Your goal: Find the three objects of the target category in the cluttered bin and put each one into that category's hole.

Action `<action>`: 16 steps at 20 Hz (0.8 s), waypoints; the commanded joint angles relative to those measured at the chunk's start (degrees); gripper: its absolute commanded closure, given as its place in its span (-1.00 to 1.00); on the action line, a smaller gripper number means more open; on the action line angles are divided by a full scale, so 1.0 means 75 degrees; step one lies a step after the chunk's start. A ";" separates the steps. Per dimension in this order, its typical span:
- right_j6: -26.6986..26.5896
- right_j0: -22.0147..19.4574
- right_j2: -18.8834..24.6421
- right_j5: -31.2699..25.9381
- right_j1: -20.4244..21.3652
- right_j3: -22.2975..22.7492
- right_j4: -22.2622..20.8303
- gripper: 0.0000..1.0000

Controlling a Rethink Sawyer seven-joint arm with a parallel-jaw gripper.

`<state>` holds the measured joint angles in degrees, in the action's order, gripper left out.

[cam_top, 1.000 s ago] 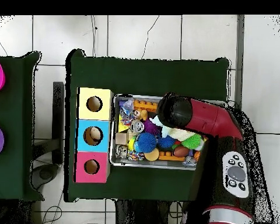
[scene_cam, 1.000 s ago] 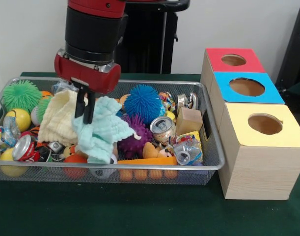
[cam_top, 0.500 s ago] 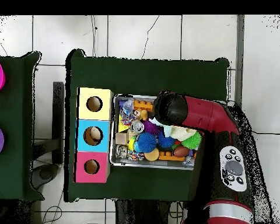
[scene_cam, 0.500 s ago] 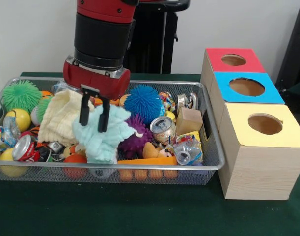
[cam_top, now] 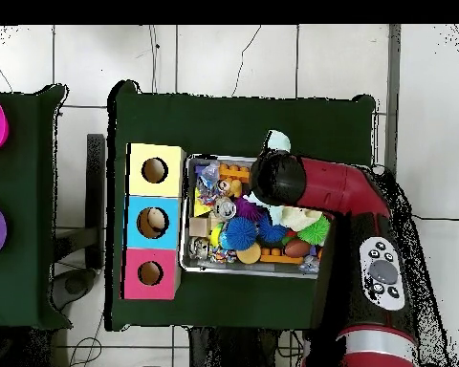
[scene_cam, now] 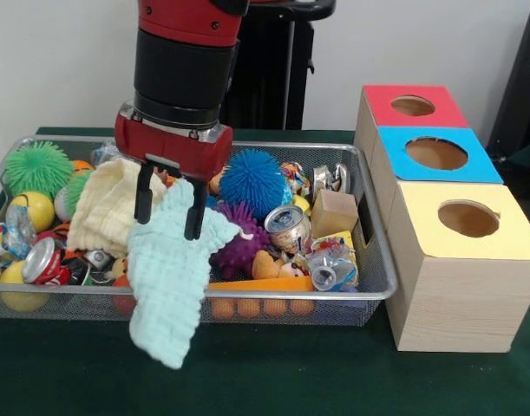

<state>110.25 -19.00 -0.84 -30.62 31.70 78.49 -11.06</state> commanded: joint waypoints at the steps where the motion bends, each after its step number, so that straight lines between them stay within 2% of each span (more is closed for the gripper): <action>1: -0.0558 -0.0263 0.0824 0.0011 -0.0362 0.0242 -0.0391 -1.00; 4: -0.0259 -0.0127 0.0824 -0.0263 -0.0236 0.0543 -0.0218 -1.00; 7: 0.0726 0.0383 0.0610 0.0002 0.0148 0.1370 0.0061 -1.00; 11: 0.1660 0.0965 0.0324 0.0182 0.0359 0.1833 0.0403 -1.00; 16: 0.1648 0.1059 0.0435 0.0085 0.0334 0.2008 0.0865 -1.00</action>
<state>110.25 -12.70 -0.68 -30.61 33.99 85.15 -8.60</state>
